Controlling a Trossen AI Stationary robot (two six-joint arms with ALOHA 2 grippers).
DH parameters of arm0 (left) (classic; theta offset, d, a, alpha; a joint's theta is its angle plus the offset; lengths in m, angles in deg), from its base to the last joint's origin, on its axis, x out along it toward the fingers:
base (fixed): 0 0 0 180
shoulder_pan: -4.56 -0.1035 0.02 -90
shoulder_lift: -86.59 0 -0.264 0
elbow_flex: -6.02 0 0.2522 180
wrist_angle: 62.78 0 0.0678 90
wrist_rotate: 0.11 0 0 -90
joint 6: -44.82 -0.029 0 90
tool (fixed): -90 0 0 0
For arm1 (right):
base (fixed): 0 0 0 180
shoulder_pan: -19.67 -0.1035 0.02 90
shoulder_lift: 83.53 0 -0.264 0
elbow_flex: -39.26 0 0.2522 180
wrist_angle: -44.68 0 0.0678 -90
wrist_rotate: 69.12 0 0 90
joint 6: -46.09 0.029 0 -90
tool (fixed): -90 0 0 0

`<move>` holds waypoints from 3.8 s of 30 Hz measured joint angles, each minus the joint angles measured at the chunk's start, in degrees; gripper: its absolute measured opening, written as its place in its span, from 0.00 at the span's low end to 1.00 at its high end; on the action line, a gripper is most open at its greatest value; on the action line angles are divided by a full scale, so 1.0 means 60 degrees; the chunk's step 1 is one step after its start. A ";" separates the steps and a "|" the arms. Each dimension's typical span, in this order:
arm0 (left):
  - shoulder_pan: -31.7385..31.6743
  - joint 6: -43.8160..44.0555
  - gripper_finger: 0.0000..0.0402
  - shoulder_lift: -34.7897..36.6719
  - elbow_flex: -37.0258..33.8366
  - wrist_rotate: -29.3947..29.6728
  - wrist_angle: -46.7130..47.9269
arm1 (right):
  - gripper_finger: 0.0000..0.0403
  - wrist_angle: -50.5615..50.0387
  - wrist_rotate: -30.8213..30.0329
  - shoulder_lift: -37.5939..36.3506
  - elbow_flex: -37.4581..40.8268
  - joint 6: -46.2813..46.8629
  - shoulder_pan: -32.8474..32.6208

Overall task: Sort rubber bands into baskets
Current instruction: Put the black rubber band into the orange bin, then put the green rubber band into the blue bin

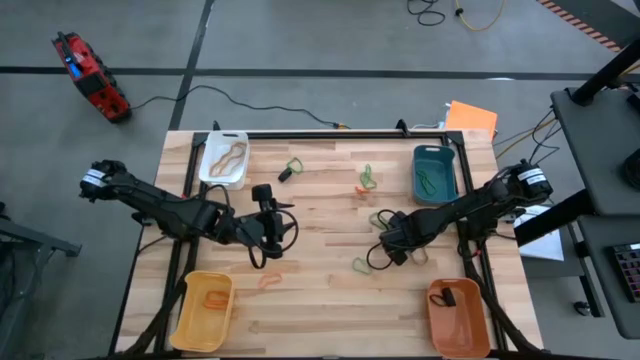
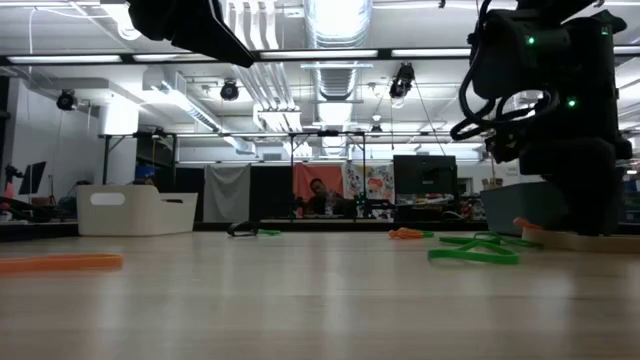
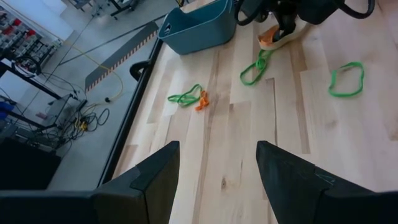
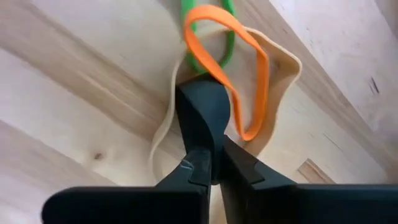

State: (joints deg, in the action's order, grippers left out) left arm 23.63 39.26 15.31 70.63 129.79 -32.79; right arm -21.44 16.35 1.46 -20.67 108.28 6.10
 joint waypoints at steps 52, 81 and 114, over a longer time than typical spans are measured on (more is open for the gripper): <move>-0.0011 -0.1045 0.49 -0.0002 0.0000 -0.2422 -0.0870 | 0.02 -0.2040 0.2506 0.0033 -0.4343 0.8519 -0.6826; -0.0011 -0.1071 0.49 -0.0002 0.0000 -0.2430 -0.0860 | 0.32 -0.3391 0.2495 0.0036 -0.4128 0.9309 -0.6885; -0.0011 -0.0748 0.49 -0.0002 -0.1122 -0.3215 -0.2281 | 0.40 -0.2299 -0.2960 0.0047 -0.4124 0.0015 -0.1888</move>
State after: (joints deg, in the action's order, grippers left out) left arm 23.57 34.77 15.30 63.90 110.50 -46.47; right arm -35.24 -1.42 1.74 -45.41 108.36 -5.23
